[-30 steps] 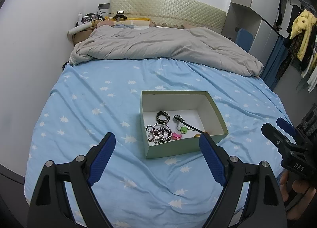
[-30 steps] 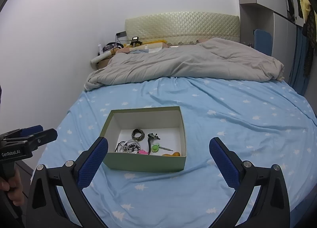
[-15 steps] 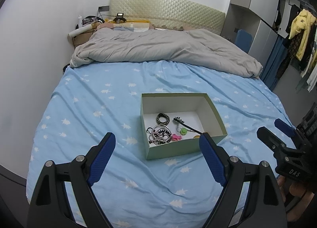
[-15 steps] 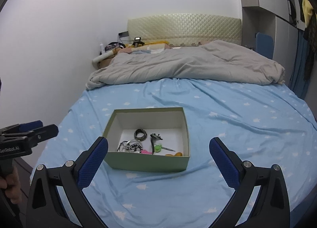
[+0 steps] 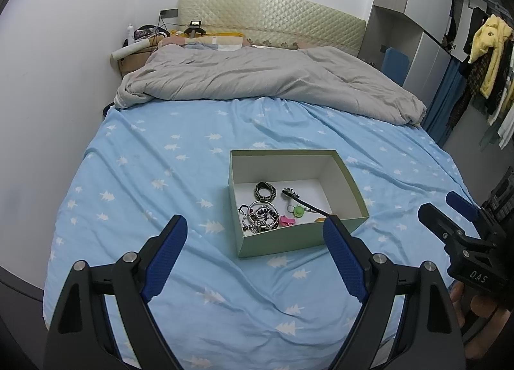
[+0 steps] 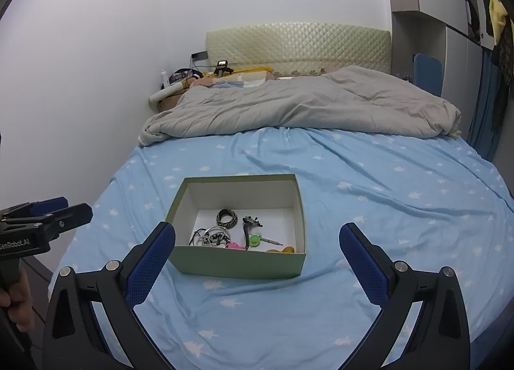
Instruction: Organize jewelry
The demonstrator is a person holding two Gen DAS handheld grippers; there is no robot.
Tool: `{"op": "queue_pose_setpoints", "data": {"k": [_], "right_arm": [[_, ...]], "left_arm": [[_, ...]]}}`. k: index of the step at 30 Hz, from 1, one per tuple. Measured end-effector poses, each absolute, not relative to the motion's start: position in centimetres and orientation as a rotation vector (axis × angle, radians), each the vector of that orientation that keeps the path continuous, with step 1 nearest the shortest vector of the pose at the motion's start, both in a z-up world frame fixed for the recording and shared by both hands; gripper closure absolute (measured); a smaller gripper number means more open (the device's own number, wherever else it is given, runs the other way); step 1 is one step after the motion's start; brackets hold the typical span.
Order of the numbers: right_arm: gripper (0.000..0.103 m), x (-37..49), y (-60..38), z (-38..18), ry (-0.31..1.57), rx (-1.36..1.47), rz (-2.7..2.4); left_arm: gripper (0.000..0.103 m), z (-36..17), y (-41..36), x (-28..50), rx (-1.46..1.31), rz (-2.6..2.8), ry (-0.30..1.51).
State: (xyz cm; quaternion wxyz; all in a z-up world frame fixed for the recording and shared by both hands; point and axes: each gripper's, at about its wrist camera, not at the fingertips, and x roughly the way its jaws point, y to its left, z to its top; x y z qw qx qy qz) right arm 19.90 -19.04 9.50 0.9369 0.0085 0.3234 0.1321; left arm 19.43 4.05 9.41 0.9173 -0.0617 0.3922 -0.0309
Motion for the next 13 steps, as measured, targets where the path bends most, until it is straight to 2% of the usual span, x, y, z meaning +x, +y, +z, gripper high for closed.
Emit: {"op": "queue_pose_setpoints", "data": {"k": [13], "right_arm": [[0.000,19.84,-19.53,9.59,0.658,0.029,0.269]], "left_arm": [[0.017,9.55,4.17,19.31,-0.123,-0.060,0.804]]}}
